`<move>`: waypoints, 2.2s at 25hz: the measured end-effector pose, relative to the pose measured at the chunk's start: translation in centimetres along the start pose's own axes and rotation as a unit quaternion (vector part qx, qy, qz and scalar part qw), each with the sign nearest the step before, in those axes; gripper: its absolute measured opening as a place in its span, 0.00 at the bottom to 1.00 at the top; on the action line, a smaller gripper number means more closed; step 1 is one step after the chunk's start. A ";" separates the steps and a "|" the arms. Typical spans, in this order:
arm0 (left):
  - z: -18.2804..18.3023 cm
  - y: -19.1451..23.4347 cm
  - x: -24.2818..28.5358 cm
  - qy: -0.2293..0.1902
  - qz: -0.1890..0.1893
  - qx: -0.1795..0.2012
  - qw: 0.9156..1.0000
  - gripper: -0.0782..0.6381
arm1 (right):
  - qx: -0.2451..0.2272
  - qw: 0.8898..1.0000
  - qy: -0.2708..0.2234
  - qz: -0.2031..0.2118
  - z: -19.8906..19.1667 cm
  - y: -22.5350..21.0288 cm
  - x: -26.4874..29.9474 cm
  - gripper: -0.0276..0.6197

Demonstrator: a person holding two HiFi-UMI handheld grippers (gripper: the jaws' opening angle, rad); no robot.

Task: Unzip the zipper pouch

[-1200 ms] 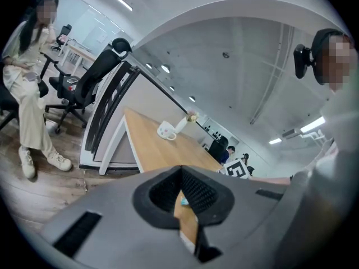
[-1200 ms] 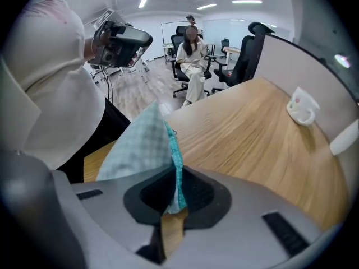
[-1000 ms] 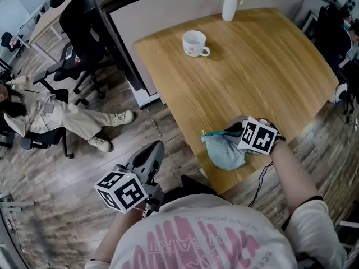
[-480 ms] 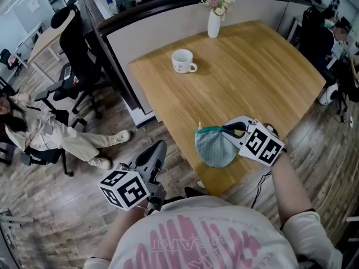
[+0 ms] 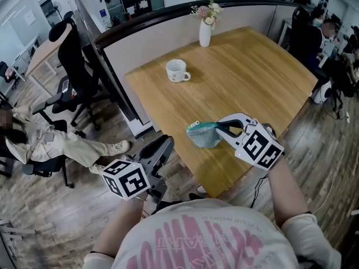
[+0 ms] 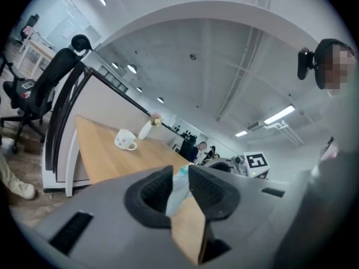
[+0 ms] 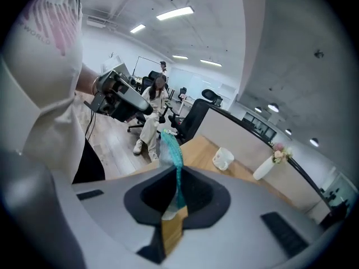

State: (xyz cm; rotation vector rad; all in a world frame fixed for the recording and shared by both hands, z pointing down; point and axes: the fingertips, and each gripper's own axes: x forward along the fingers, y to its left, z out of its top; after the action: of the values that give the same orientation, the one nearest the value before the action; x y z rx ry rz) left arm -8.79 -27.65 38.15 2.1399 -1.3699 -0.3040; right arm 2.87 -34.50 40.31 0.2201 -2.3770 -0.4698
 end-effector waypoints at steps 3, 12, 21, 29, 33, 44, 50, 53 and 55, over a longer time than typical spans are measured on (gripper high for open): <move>-0.2 -1.1 1.5 0.031 -0.047 0.050 0.997 0.43 | -0.005 1.000 -0.023 -0.014 2.0 0.2 -0.7 0.08; 0.4 -4.7 3.7 0.041 -0.088 0.159 0.983 0.33 | 0.012 0.996 -0.092 -0.020 6.8 1.6 -2.5 0.08; 0.9 -5.6 2.7 0.024 -0.090 0.181 0.979 0.12 | 0.098 0.988 -0.120 0.010 6.8 2.8 -2.3 0.10; 1.0 -5.1 2.6 0.020 -0.056 0.223 0.973 0.12 | 0.294 0.921 -0.228 0.117 9.2 2.6 -3.8 0.39; 0.9 -5.0 2.9 0.023 -0.022 0.285 0.958 0.12 | 0.365 0.881 -0.267 0.139 12.0 2.2 -3.2 0.37; -0.2 -3.9 3.8 0.065 0.029 0.335 0.939 0.12 | 0.395 0.886 -0.218 0.103 12.0 1.3 -0.1 0.18; -0.5 -3.5 4.5 0.073 0.030 0.329 0.941 0.12 | 0.386 0.887 -0.230 0.101 12.5 1.2 -0.1 0.07; -0.5 -3.7 4.7 0.072 0.026 0.326 0.942 0.12 | 0.384 0.892 -0.222 0.090 12.2 1.1 0.0 0.07; -0.6 -3.9 4.9 0.073 0.023 0.330 0.941 0.12 | 0.383 0.895 -0.214 0.082 11.7 1.0 0.0 0.07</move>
State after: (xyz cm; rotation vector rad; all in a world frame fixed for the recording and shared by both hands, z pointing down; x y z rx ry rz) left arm -3.37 -30.55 36.95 2.5788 -1.5814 0.3875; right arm -4.96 -30.37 32.58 0.2812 -2.8736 0.5910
